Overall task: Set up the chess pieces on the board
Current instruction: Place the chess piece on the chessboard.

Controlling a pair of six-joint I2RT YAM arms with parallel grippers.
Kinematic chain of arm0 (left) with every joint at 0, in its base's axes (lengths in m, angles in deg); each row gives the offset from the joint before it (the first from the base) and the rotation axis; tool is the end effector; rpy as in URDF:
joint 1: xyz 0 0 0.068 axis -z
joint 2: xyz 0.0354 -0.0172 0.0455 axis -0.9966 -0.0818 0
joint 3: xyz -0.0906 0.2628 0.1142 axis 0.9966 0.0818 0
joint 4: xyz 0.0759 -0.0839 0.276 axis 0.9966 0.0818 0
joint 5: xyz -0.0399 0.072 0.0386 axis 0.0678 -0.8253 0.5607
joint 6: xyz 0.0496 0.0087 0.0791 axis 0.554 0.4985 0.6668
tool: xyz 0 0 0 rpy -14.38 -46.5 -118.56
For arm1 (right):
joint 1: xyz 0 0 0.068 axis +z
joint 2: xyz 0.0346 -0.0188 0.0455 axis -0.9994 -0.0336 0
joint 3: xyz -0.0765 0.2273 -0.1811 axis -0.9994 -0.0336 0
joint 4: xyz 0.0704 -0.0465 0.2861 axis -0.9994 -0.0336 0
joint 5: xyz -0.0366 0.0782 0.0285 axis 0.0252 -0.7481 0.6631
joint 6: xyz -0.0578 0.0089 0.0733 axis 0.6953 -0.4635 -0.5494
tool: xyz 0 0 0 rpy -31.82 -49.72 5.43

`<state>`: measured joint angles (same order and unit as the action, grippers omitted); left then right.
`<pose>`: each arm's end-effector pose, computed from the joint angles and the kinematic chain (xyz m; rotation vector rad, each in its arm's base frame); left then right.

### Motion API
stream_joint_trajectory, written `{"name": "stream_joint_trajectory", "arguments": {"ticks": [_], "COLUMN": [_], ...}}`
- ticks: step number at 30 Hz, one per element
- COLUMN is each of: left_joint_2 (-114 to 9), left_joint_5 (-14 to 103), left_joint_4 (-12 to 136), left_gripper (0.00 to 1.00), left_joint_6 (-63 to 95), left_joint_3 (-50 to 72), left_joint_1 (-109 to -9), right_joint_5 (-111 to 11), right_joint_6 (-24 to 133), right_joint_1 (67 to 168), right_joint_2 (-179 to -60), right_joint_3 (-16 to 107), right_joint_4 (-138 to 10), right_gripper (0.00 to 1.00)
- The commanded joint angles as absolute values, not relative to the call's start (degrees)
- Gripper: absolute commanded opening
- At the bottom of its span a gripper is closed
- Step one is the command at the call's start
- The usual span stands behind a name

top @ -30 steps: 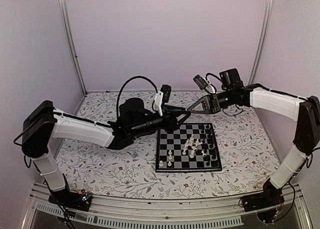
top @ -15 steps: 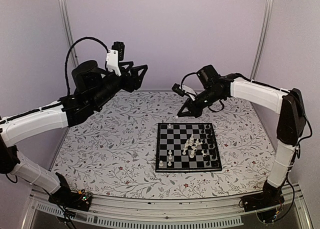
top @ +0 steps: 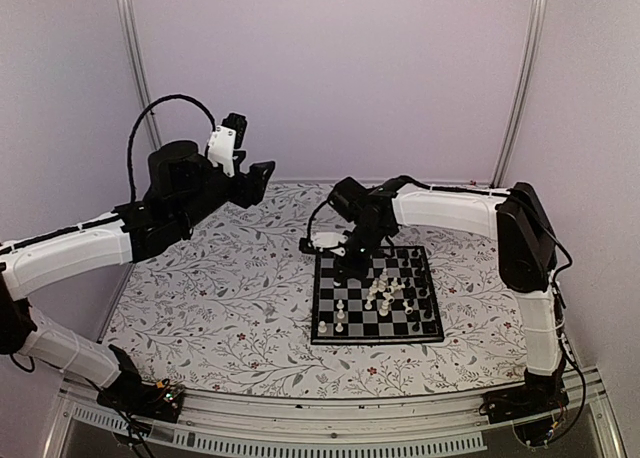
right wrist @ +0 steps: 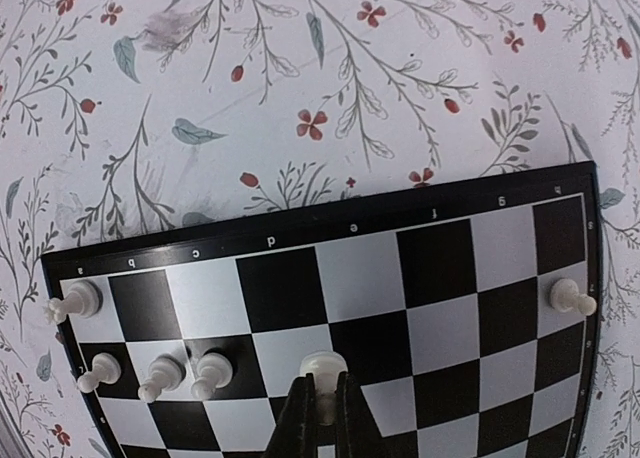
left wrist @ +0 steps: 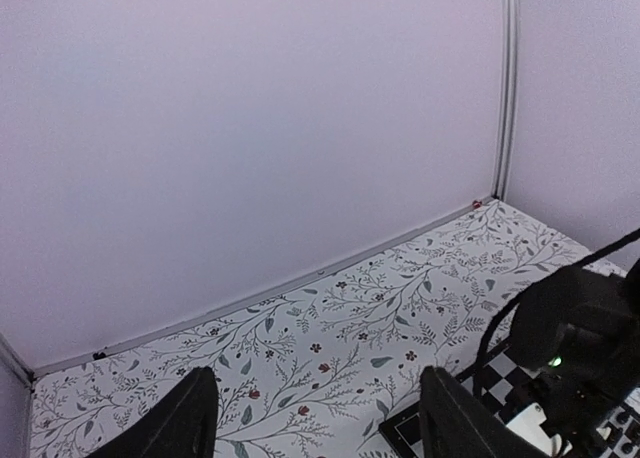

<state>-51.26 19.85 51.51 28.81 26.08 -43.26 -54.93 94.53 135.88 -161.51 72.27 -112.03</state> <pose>0.3013 -0.2394 0.3550 0.3970 1.6111 -0.3090 0.3371 0.3982 0.1661 -1.8527 2.0957 0.3595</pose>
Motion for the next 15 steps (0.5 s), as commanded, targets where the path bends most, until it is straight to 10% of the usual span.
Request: {"name": "stream_joint_trajectory", "arguments": {"ticks": [1, 15], "left_joint_2": [-49.2, -49.7], "left_joint_5": [19.8, 19.5], "left_joint_4": [50.8, 51.3], "left_gripper": [0.7, 0.7], "left_joint_6": [29.6, 29.4], "left_joint_3": [26.6, 26.3], "left_joint_1": [-44.0, -44.0], "right_joint_5": [-52.1, -52.0], "right_joint_6": [95.9, 96.0], "right_joint_1": [137.2, 138.4], "right_joint_2": [-164.5, -165.4], "right_joint_3": [75.2, 73.9], "right_joint_4": [-115.2, -116.0], "right_gripper": [0.0, 0.02]}}
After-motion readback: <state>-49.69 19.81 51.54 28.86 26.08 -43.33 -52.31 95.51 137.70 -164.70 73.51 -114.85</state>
